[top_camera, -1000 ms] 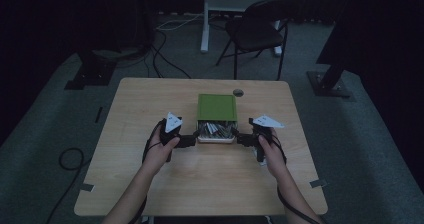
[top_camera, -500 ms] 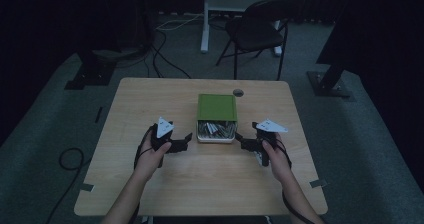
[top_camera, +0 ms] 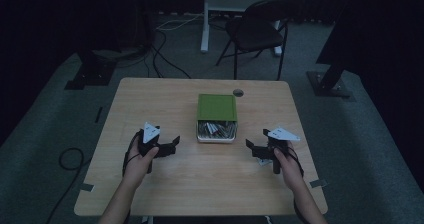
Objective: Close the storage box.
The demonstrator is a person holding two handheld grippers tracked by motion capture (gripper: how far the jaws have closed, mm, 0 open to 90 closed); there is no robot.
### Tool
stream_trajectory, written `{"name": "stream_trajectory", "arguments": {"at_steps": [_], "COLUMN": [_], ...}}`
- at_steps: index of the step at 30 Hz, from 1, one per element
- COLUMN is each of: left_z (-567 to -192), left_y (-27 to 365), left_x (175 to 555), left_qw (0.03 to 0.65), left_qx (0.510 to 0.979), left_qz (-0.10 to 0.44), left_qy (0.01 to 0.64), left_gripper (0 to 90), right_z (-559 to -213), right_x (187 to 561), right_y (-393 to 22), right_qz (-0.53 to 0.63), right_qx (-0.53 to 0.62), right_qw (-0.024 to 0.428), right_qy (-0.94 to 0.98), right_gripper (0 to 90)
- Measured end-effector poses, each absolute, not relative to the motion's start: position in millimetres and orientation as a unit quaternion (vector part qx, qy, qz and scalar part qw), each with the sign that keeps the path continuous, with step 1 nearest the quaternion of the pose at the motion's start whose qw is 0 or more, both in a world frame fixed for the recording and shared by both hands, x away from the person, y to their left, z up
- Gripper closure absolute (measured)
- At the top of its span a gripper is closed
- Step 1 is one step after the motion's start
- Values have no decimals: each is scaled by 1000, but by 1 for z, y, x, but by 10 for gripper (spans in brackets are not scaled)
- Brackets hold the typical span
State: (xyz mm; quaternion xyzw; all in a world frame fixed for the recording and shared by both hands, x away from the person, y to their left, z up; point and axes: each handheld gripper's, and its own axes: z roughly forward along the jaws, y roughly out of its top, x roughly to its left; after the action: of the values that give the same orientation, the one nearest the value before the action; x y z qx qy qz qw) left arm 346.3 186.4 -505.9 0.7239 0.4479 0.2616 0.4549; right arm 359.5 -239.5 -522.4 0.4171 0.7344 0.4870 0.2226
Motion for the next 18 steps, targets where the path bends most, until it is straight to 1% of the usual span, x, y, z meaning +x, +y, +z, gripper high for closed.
{"name": "stream_trajectory", "arguments": {"at_steps": [10,13,18], "left_z": [-511,-513,-514], "left_y": [209,217,233], "left_x": [336,334,329], "left_qw": [445,446,440], "left_qx": [717,710,698], "left_qz": [267,264,274], "left_qy": [466,477,494], "left_gripper": [110,110,110], "right_z": [-527,-529,-533], "right_x": [341,336,328], "right_y": [-268,-274,-282], "right_qz": [472,468,456], "right_qx": [429,431,435], "right_qw": [225,227,229], "right_qy": [737,737,742], "right_gripper": [105,105,105]}}
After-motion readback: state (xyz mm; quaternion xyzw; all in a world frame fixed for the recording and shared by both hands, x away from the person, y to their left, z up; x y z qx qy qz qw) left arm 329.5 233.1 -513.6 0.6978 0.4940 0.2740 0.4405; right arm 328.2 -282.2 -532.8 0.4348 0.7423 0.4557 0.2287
